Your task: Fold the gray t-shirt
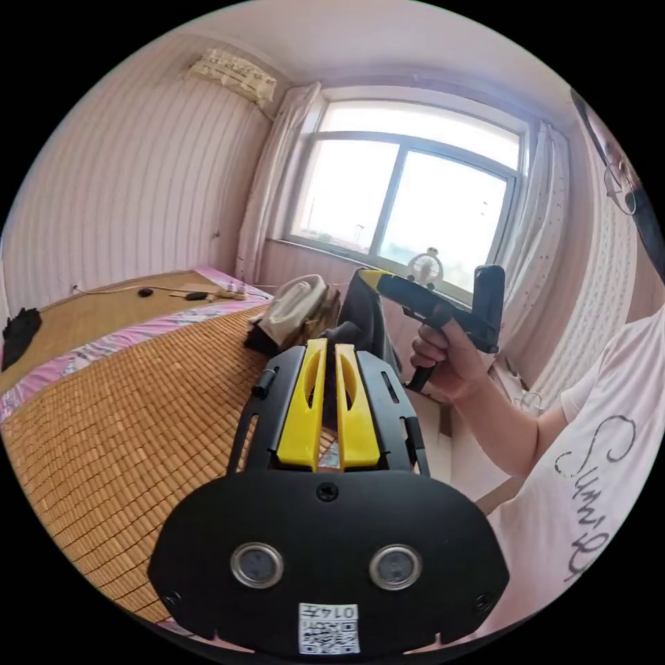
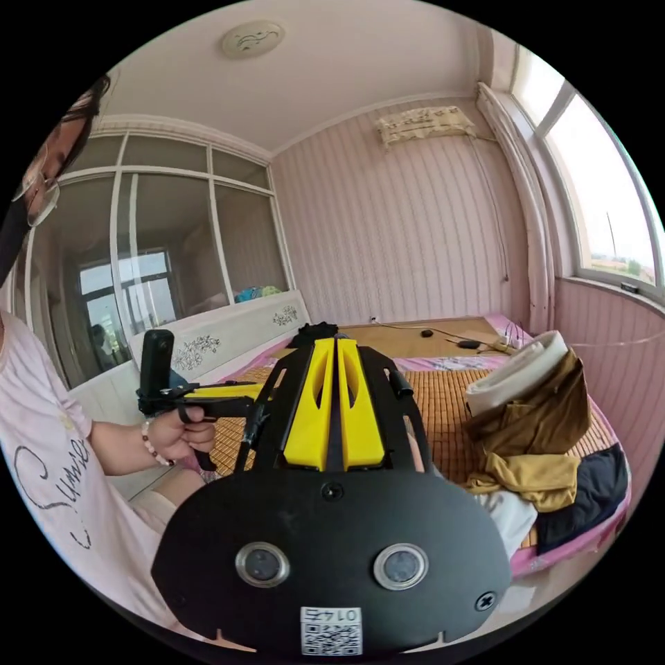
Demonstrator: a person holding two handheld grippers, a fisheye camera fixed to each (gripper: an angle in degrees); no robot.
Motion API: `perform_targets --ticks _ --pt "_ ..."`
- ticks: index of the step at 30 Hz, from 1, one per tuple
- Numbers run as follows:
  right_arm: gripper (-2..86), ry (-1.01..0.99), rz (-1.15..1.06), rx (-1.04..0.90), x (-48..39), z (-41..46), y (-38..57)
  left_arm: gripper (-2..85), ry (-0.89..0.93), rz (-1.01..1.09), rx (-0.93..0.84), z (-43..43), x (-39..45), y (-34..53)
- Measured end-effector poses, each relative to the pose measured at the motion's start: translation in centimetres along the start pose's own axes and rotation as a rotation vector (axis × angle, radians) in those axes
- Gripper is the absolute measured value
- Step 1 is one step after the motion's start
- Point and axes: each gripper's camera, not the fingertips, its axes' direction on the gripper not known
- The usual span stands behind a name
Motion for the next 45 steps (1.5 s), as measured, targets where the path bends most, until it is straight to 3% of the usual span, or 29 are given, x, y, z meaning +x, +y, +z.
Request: perform_targets --ticks 5,12,15,23,28,31,38,45 --pt "0.3 -0.127 0.136 -0.18 -1.9 12.4 3.1 0.3 -0.142 0.005 -0.069 -5.3 -4.8 3.1" --pt "2.0 0.082 0.183 -0.613 -4.8 27.3 15.7 2.2 0.076 -0.225 -0.407 -3.7 -12.3 13.2" --pt "3.7 0.087 0.115 -0.753 -7.1 30.8 19.6 3.9 0.038 -0.248 -0.503 -6.3 -14.8 16.1" --pt "11.4 -0.303 -0.176 -0.979 -19.3 42.1 26.2 4.0 -0.162 -0.434 -0.648 -10.7 -22.7 20.3" --pt "10.8 -0.179 -0.396 -1.167 -22.3 49.2 31.1 4.2 -0.181 -0.44 -0.74 -8.8 -25.9 20.9" --pt "2.6 -0.234 -0.343 -1.146 -20.6 50.4 29.7 5.3 -0.145 -0.424 -0.798 -7.5 -27.2 21.2" --pt "0.0 -0.203 -0.182 -1.041 -13.7 48.6 25.8 6.7 -0.155 -0.463 -0.835 -7.1 -30.3 21.2" --pt "2.8 0.096 0.317 -0.809 1.9 41.7 23.5 -0.6 -0.06 -0.493 -0.814 -9.2 -32.9 21.3"
